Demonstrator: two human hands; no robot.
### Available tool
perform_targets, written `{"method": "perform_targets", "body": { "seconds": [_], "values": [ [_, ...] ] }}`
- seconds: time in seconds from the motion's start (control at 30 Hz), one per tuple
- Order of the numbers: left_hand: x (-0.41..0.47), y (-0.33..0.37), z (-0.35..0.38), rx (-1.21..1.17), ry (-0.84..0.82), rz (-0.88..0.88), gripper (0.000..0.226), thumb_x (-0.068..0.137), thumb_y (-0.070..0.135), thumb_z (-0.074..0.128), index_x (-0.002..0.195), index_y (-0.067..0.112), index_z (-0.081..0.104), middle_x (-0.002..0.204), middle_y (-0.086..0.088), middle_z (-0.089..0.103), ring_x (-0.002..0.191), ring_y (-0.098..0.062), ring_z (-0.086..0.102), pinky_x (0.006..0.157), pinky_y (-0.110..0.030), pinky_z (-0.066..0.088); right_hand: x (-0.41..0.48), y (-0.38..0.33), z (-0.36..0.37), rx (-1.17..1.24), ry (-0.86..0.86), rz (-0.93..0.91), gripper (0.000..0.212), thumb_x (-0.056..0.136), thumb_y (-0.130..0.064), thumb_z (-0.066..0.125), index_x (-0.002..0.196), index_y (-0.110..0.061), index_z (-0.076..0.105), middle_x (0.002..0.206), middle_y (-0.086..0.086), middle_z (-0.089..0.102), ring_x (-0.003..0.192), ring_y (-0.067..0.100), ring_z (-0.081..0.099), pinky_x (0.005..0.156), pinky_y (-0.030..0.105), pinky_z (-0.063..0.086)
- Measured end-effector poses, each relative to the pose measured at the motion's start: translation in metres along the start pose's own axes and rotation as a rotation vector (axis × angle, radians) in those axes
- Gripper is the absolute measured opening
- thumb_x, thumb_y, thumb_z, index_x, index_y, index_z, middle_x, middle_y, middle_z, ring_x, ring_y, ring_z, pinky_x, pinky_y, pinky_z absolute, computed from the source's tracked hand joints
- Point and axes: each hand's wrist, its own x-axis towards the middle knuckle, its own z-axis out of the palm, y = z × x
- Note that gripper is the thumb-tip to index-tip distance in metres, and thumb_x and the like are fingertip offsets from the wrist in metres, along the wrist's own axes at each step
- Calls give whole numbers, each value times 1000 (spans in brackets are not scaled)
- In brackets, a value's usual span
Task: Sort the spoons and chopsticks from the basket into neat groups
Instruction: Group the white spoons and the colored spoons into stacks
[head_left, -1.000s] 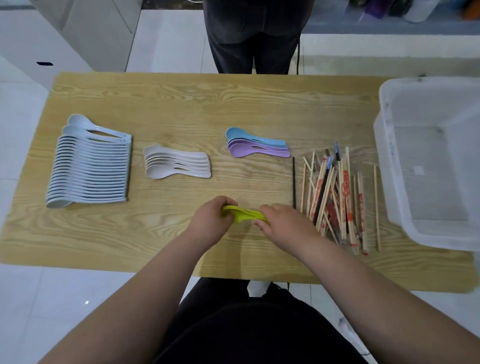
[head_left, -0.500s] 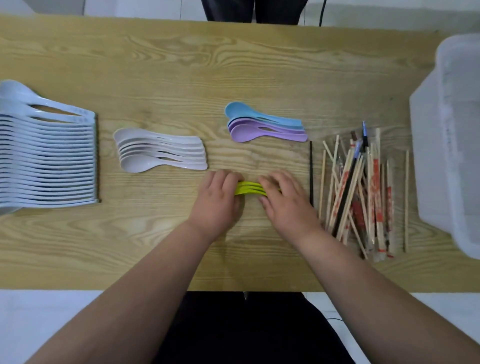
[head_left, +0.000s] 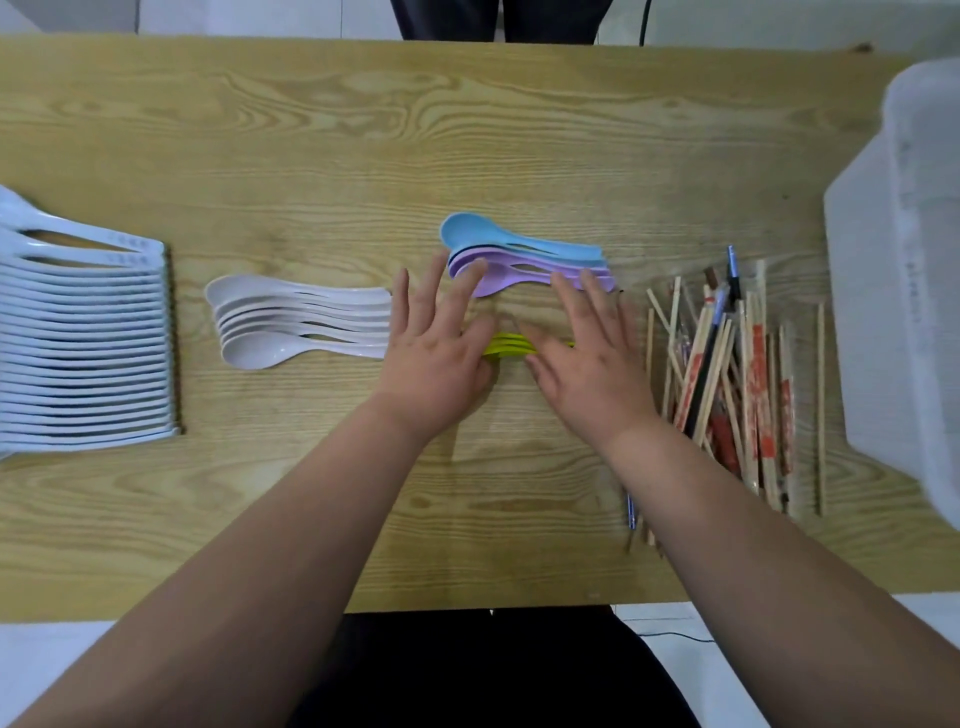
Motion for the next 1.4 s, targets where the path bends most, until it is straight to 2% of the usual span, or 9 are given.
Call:
{"method": "perform_targets", "body": {
  "seconds": [0.1,0.23,0.43,0.63,0.73,0.83,1.07,1.27,1.4],
  "values": [
    [23,-10,-1,-12,-16,56,27,71,26,64,97,19,62,158,-16,38,146,-56,20,115,-72,13,18,12,-6,-9,-15,-32,32,92,-44,60,122,-38,69,163,8,29,152,37,20,117,62,20],
    [50,-21,-3,10,-103,85,31,69,30,67,96,16,63,159,-17,35,146,-58,15,116,-72,12,42,26,-7,6,-125,-46,29,94,-45,58,111,-26,72,166,9,18,153,41,9,121,58,13],
    [61,-28,-8,-81,-188,70,35,70,21,70,99,3,66,134,-28,54,115,-54,50,98,-54,45,53,28,-4,186,-120,-40,49,92,-27,67,135,-6,55,149,17,46,137,39,41,117,48,25],
    [22,-25,-7,-117,-103,80,47,73,13,70,119,6,67,122,-26,57,104,-46,53,95,-49,44,34,13,1,171,-135,-17,67,95,-36,61,151,-9,38,140,13,50,128,32,40,112,44,29],
    [8,-20,-10,-136,-109,28,65,69,10,74,130,-7,58,118,-28,59,103,-47,57,98,-51,42,18,3,4,154,-116,-49,61,95,-37,58,149,-12,44,134,10,52,123,31,44,106,49,40],
    [-4,-11,-12,-165,-144,-4,59,73,13,59,126,-14,58,114,-30,62,101,-47,60,97,-53,45,7,-7,6,143,-54,-33,57,92,-42,58,139,-10,54,127,10,58,117,31,48,101,48,44],
    [-22,0,-17,-257,-202,-128,57,78,18,58,128,-8,59,121,-27,61,112,-44,61,101,-49,46,-6,-9,7,95,-145,-64,68,97,-51,49,149,-8,43,153,12,43,145,32,36,120,48,26],
    [-18,-1,-18,-182,-163,-57,53,80,26,58,122,-5,65,114,-21,67,103,-40,64,98,-46,44,6,0,1,162,-142,-104,63,89,-43,71,136,-3,58,140,15,57,135,38,47,116,50,34],
    [-24,-5,-17,-346,-177,-121,61,85,23,77,137,0,56,135,-21,56,125,-38,54,109,-47,42,8,1,2,155,-151,-97,63,91,-44,69,136,-2,58,140,16,56,135,38,46,115,50,34]
  ]
}}
